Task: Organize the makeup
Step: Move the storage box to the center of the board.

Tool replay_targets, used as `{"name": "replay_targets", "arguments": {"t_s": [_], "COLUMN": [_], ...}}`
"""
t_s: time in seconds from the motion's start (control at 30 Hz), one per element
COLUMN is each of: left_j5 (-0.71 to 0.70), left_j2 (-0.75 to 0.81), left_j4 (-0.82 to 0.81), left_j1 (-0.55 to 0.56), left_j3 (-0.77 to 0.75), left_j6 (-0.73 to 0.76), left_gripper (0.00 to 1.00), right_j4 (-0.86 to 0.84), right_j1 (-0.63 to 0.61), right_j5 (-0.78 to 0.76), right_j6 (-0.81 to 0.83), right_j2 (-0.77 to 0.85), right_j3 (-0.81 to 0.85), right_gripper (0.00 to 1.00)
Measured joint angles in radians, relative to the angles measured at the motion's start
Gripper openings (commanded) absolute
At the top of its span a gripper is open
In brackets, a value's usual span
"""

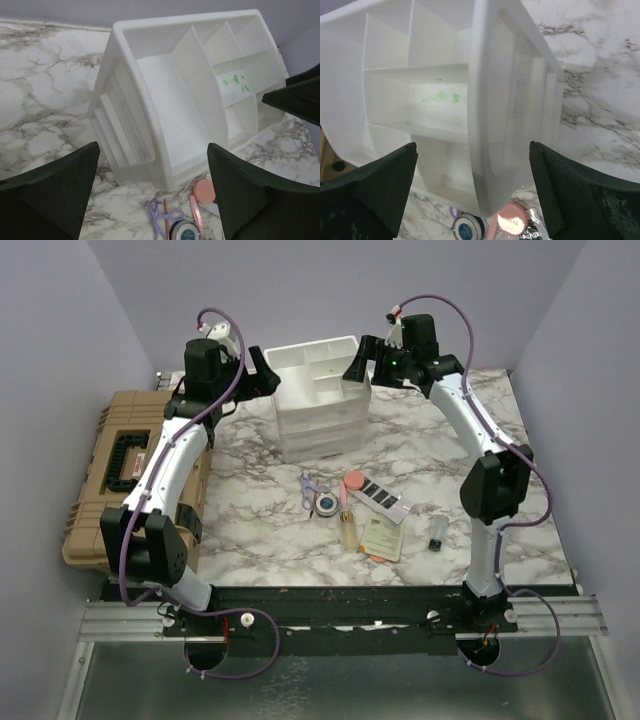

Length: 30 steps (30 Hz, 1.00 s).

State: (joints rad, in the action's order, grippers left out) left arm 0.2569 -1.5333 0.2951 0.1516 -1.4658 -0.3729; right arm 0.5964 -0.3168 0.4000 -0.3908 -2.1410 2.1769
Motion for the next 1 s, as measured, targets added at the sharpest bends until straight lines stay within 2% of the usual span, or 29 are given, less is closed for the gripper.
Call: {"name": "replay_targets", "arguments": {"t_s": [0.2,0.37,0.47,0.53,0.73,0.87,1.0], "left_j5": [0.033,0.048,0.050,0.050,0.058,0.078,0.108], "left_j2": [-0.103,-0.181,-0.211,-0.221,-0.223,-0.223,-0.222], "left_j4": [-0.032,-0.043,-0.040,-0.038,-0.043,-0.043,-0.041], "left_j1": [0.000,0.000,0.000,0.000,0.000,0.001,0.001], "left_j3": [-0.108,-0.153,-0.154,-0.154,-0.148,-0.124,-0.102], "left_j6": [-0.001,0.003,0.009,0.014,0.014,0.011,-0.003], "left_gripper": [0.79,0.76,0.73,0.71,0.70,0.70,0.70], "right_j4": [-0.229,-0.619,-0.834,-0.917,-1.075,-1.111,-1.057], "right_j1": [0.003,0.006,-0.002,-0.018,-0.083,-0.094,-0.085], "right_j5": [-0.161,-0.181,-0.169,-0.151,-0.076,-0.029,-0.016], "right_j6": [-0.088,-0.302,-0.431,-0.498,-0.617,-0.650,-0.627], "right_j2": [0.304,0.552,0.600,0.588,0.491,0.380,0.286], "right_j3": [-0.404,-0.824,-1.020,-1.094,-1.100,-0.994,-0.848], "right_gripper": [1.00,1.00,1.00,1.00,1.00,1.00,1.00]}}
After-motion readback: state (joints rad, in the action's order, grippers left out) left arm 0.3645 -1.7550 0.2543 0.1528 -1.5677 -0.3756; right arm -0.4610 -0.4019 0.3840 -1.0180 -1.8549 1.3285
